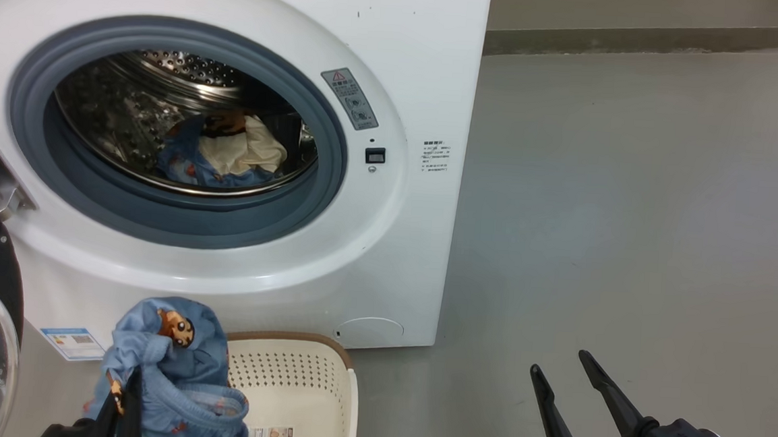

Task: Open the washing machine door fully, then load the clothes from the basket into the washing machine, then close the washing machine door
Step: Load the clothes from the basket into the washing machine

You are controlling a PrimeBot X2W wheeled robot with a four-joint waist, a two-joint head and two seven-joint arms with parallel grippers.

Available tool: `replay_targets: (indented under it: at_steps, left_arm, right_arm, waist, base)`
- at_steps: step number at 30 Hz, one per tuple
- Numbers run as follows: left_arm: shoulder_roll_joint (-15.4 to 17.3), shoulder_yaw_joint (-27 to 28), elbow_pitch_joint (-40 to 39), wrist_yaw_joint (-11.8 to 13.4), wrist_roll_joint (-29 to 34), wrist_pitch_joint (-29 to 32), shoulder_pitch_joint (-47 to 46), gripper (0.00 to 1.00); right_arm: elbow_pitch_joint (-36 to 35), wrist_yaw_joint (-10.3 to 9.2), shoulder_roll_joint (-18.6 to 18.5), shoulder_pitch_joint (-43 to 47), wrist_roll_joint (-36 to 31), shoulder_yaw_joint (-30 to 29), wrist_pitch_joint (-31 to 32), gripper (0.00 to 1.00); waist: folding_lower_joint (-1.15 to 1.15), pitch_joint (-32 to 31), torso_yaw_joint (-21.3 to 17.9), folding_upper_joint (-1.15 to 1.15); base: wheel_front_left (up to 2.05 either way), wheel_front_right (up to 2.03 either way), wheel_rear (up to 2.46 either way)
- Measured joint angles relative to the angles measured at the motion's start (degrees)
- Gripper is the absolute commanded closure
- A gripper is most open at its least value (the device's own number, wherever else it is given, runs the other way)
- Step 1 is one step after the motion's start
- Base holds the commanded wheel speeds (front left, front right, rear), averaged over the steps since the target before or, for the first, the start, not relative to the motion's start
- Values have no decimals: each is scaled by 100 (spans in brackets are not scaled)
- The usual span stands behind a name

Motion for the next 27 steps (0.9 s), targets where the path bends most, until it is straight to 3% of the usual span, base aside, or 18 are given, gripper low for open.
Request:
replay_targets:
  at_steps: [27]
  left_arm:
    - [-27, -98, 237, 37, -205, -168, -391, 100]
  right_arm:
    - [-188, 0, -55, -35, -41, 12, 26, 0]
  waist:
    - [0, 427, -47, 0]
  base:
    - [0, 0, 0]
